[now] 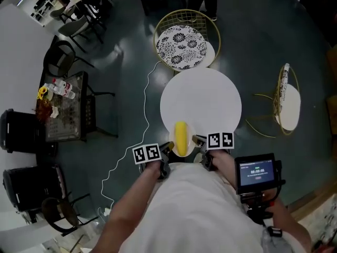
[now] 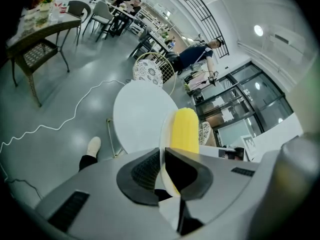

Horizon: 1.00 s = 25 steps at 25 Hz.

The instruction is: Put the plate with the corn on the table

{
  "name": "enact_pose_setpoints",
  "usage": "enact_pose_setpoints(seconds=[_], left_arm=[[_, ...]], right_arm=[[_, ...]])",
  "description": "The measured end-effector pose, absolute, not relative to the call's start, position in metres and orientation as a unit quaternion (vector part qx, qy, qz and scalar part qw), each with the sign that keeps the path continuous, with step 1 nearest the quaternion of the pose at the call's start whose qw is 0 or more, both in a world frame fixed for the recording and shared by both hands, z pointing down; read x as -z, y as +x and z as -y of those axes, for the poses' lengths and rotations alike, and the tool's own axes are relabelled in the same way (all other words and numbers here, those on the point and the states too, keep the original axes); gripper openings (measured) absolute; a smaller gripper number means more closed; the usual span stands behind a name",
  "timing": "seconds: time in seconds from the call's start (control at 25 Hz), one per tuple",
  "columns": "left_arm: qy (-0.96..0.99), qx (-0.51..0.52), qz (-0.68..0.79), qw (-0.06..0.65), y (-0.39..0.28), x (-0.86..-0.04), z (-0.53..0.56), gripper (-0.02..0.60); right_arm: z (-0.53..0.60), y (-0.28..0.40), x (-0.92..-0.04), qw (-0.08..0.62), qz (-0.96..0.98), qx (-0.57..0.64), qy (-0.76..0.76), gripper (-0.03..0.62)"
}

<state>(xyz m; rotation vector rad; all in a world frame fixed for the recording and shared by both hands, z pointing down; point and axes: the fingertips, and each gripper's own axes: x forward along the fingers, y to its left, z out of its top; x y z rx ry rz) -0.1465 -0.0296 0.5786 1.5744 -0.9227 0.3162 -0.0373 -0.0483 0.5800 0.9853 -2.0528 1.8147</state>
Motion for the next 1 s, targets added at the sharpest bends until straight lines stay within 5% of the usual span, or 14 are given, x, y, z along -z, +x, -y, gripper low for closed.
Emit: enact_pose_setpoints(seconds=[1.0], left_arm=[[0.712, -0.244, 0.281, 0.595, -0.122, -0.606, 0.123, 0.035]], right_arm=[[0.106, -0.011, -0.605, 0.056, 0.619, -0.651, 0.437, 0.046]])
